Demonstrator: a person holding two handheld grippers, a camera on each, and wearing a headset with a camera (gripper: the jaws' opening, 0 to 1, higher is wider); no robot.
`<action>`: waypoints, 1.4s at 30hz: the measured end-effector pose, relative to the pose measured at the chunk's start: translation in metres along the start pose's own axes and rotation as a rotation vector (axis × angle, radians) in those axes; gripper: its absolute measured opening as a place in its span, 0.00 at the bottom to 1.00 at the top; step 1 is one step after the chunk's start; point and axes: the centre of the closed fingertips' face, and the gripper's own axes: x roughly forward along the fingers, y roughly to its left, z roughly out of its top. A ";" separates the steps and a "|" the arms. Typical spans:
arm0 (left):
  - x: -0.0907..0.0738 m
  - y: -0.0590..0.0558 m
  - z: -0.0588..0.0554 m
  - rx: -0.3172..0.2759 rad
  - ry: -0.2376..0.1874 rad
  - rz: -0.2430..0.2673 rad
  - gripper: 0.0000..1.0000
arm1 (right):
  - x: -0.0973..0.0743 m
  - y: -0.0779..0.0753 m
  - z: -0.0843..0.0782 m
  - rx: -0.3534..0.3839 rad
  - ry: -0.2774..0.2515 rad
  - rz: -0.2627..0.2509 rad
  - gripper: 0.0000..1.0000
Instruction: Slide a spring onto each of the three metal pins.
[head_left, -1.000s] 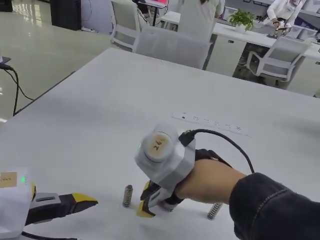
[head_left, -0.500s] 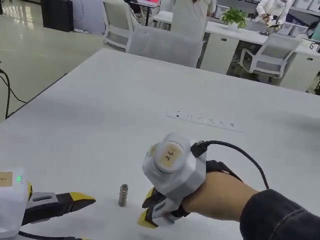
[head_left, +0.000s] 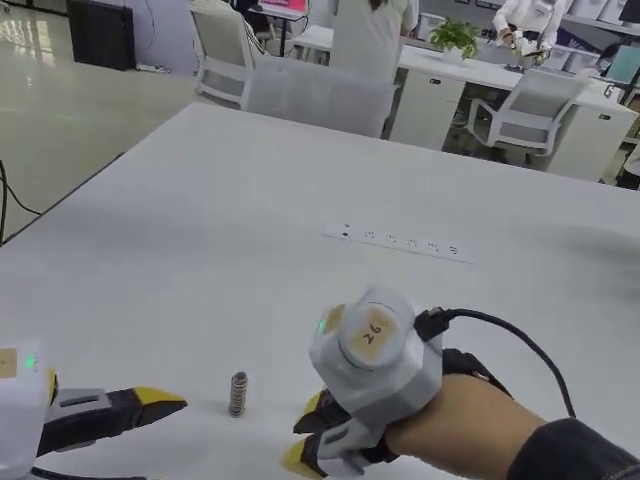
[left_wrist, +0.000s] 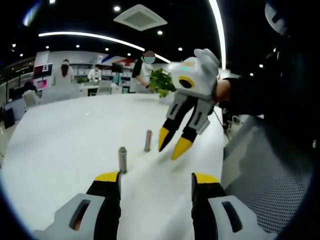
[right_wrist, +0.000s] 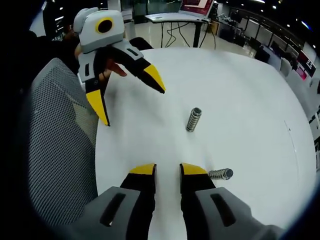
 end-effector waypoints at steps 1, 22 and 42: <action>0.000 0.000 0.000 0.000 0.001 0.000 0.51 | -0.001 0.001 -0.002 0.006 -0.001 0.000 0.16; 0.003 -0.006 0.000 -0.004 0.004 -0.011 0.52 | -0.032 -0.003 -0.043 0.146 -0.052 -0.082 0.16; 0.004 -0.007 0.000 -0.002 0.002 -0.013 0.53 | -0.065 -0.016 -0.072 0.259 -0.122 -0.174 0.18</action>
